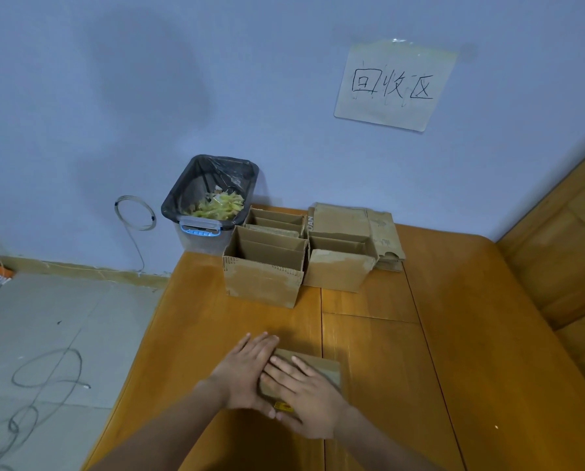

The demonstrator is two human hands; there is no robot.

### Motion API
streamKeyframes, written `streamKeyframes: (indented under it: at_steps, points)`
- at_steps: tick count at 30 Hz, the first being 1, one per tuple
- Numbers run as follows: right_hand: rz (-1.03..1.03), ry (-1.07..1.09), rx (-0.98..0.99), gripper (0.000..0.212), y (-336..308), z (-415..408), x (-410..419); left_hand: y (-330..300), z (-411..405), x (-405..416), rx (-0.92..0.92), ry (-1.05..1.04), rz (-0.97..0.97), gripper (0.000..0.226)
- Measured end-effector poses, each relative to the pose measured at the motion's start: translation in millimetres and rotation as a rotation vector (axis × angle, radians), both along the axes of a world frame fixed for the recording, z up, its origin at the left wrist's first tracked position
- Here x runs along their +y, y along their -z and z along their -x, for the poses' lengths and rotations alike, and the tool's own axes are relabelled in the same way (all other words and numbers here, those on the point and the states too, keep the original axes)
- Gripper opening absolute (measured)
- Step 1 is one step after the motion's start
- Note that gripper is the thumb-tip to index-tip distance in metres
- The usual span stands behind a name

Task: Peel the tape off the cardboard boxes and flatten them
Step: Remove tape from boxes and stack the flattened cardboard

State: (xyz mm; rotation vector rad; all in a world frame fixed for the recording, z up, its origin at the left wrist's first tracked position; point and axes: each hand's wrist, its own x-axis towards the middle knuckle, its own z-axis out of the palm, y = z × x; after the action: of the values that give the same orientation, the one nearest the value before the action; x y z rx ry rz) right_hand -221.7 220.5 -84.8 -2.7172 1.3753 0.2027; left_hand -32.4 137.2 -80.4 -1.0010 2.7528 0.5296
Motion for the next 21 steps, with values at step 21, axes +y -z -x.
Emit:
streamKeyframes:
  at_steps: [21]
  points:
    - [0.076, -0.001, -0.076, 0.056, -5, 42, 23, 6, -2, 4, -0.032, 0.021, 0.124, 0.104]
